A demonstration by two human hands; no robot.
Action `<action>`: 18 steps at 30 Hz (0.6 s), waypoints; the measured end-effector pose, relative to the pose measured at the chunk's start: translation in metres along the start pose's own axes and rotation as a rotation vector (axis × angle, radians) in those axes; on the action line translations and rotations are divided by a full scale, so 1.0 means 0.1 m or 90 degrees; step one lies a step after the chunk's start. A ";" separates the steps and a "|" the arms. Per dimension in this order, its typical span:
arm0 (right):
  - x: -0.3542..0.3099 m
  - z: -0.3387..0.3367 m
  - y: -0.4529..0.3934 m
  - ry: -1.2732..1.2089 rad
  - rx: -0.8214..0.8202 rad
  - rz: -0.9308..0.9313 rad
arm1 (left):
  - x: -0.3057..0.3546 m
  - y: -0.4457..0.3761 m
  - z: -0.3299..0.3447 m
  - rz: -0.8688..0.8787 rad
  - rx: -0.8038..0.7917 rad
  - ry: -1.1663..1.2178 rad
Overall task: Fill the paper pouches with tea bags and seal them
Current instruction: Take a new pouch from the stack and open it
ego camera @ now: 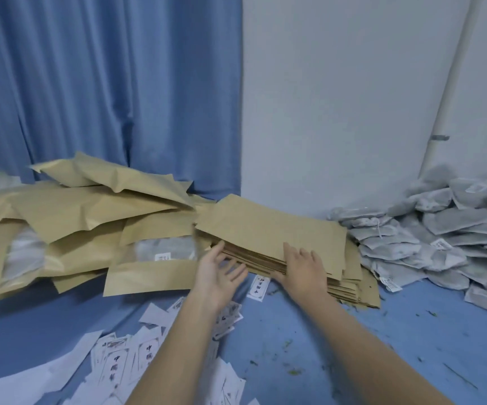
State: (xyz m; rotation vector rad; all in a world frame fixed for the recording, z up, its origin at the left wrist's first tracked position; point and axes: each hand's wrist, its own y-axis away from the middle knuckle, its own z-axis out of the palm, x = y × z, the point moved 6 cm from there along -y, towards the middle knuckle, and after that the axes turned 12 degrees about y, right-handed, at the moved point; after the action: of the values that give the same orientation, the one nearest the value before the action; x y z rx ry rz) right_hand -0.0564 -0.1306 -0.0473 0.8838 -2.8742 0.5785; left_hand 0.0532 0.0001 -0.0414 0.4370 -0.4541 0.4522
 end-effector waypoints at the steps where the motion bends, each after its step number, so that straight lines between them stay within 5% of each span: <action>1: 0.01 -0.10 0.08 0.021 0.084 -0.024 | -0.08 -0.01 0.01 -0.011 0.006 -0.016; 5: 0.06 -0.54 0.62 -0.040 0.508 -0.052 | -0.44 0.12 0.14 -0.069 -0.009 -0.061; 10: 0.09 -0.88 1.14 -0.146 0.688 -0.085 | -0.53 0.40 0.48 -0.026 -0.107 0.001; 12: 0.13 -0.99 1.26 -0.213 0.617 -0.103 | -0.47 0.53 0.56 0.069 -0.068 0.023; 14: 0.21 -1.05 1.30 -0.372 0.397 -0.103 | -0.37 0.70 0.61 0.198 -0.034 -0.077; 16: 0.32 -1.08 1.37 -0.574 0.177 -0.068 | -0.24 0.89 0.63 0.366 -0.002 -0.295; 18: 0.49 -1.22 1.48 -0.809 0.103 0.026 | -0.16 1.16 0.74 0.566 -0.052 -0.568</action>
State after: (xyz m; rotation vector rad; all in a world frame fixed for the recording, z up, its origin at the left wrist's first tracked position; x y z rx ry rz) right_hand -0.1839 0.0026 0.0258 1.6928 -3.9500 0.2671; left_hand -0.0409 0.0526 0.0452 0.3205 -1.5518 1.0923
